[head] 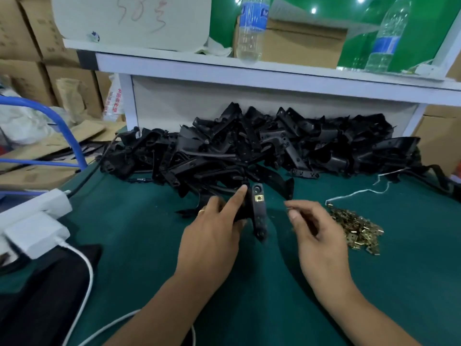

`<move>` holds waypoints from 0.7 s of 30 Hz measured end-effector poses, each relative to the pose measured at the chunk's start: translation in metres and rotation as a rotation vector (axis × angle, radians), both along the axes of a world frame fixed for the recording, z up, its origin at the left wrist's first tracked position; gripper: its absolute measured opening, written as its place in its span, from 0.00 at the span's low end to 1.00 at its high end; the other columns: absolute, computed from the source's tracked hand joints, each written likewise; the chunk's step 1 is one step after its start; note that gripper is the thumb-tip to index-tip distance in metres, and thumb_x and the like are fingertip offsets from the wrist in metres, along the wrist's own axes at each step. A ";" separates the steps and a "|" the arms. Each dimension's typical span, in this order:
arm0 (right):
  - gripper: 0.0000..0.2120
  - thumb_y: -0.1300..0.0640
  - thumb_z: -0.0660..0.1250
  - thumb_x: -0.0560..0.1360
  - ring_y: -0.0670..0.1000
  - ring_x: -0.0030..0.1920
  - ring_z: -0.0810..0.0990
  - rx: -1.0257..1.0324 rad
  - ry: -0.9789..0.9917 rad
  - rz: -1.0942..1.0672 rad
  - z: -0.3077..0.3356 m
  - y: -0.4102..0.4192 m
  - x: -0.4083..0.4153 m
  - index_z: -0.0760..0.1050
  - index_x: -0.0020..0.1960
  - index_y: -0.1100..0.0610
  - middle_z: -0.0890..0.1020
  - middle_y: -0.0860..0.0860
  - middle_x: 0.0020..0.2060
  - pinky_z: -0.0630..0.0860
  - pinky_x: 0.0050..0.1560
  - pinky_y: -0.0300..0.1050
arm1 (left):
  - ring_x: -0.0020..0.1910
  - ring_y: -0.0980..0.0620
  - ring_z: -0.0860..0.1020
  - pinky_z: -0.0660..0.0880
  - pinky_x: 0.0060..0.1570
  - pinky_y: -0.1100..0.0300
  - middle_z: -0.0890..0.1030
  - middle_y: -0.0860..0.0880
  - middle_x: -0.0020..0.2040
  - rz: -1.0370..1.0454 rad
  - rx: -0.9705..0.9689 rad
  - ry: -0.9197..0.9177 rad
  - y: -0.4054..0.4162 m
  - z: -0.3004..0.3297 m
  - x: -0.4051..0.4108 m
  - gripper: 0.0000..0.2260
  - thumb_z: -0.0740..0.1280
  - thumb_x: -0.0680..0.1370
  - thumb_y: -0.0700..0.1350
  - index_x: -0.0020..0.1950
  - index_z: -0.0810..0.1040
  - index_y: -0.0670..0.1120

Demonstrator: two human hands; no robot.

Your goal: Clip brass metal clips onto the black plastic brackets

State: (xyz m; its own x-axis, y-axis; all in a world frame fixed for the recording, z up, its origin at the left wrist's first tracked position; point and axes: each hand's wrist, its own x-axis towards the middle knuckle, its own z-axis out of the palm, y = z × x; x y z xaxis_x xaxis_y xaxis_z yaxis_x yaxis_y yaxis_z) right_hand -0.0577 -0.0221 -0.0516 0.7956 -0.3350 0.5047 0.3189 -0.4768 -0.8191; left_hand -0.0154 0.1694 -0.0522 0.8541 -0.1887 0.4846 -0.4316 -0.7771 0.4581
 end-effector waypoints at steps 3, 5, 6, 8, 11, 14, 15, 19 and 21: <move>0.05 0.62 0.71 0.79 0.52 0.46 0.86 0.368 0.054 0.155 0.007 0.000 -0.001 0.84 0.53 0.55 0.88 0.53 0.46 0.82 0.47 0.40 | 0.41 0.55 0.71 0.77 0.34 0.56 0.69 0.56 0.51 0.000 -0.014 -0.021 -0.001 0.000 -0.001 0.29 0.61 0.84 0.55 0.81 0.50 0.67; 0.05 0.61 0.74 0.76 0.54 0.44 0.86 0.505 0.112 0.293 0.009 0.004 -0.005 0.85 0.51 0.58 0.88 0.58 0.45 0.82 0.43 0.41 | 0.40 0.54 0.72 0.77 0.33 0.55 0.69 0.56 0.51 -0.007 -0.017 -0.029 -0.001 -0.001 -0.001 0.29 0.61 0.84 0.54 0.80 0.50 0.67; 0.07 0.58 0.75 0.74 0.54 0.43 0.86 0.535 0.137 0.347 0.010 0.007 -0.006 0.85 0.51 0.58 0.87 0.59 0.44 0.82 0.44 0.42 | 0.41 0.54 0.71 0.77 0.33 0.55 0.69 0.56 0.51 -0.004 -0.013 -0.035 -0.002 -0.001 -0.002 0.29 0.61 0.84 0.54 0.80 0.50 0.67; 0.11 0.56 0.77 0.72 0.54 0.44 0.85 0.577 0.174 0.398 0.009 0.011 -0.007 0.86 0.52 0.58 0.86 0.59 0.44 0.82 0.45 0.42 | 0.41 0.53 0.72 0.77 0.34 0.54 0.69 0.56 0.51 0.003 -0.015 -0.040 -0.001 0.001 -0.002 0.29 0.61 0.84 0.54 0.81 0.51 0.66; 0.12 0.56 0.78 0.70 0.53 0.43 0.85 0.652 0.202 0.401 0.009 0.012 -0.006 0.86 0.51 0.60 0.86 0.59 0.44 0.82 0.45 0.43 | 0.42 0.53 0.72 0.78 0.36 0.52 0.69 0.57 0.50 0.004 -0.025 -0.025 0.001 0.001 0.001 0.29 0.62 0.84 0.53 0.81 0.53 0.66; 0.11 0.56 0.79 0.69 0.53 0.42 0.86 0.713 0.214 0.416 0.009 0.011 -0.006 0.86 0.49 0.60 0.87 0.59 0.43 0.82 0.44 0.43 | 0.41 0.53 0.73 0.78 0.36 0.53 0.69 0.58 0.50 -0.013 -0.023 -0.027 0.000 0.002 -0.001 0.29 0.63 0.83 0.55 0.81 0.54 0.66; 0.10 0.57 0.79 0.69 0.52 0.41 0.86 0.730 0.213 0.422 0.010 0.011 -0.006 0.87 0.49 0.59 0.87 0.58 0.43 0.82 0.43 0.43 | 0.41 0.53 0.73 0.78 0.36 0.53 0.69 0.58 0.50 -0.020 -0.022 -0.030 0.000 0.001 -0.002 0.29 0.62 0.83 0.55 0.81 0.54 0.67; 0.12 0.54 0.80 0.68 0.50 0.36 0.83 0.714 0.249 0.399 0.012 0.012 -0.007 0.87 0.48 0.59 0.86 0.57 0.42 0.82 0.38 0.42 | 0.42 0.53 0.73 0.77 0.36 0.54 0.69 0.58 0.51 -0.022 -0.023 -0.040 -0.001 0.001 -0.003 0.29 0.62 0.83 0.55 0.81 0.54 0.67; 0.13 0.54 0.80 0.68 0.51 0.36 0.83 0.706 0.256 0.401 0.012 0.011 -0.008 0.87 0.49 0.60 0.87 0.58 0.43 0.82 0.38 0.42 | 0.41 0.53 0.73 0.76 0.35 0.56 0.69 0.58 0.51 -0.013 -0.021 -0.051 0.000 0.002 -0.003 0.29 0.62 0.83 0.54 0.81 0.54 0.67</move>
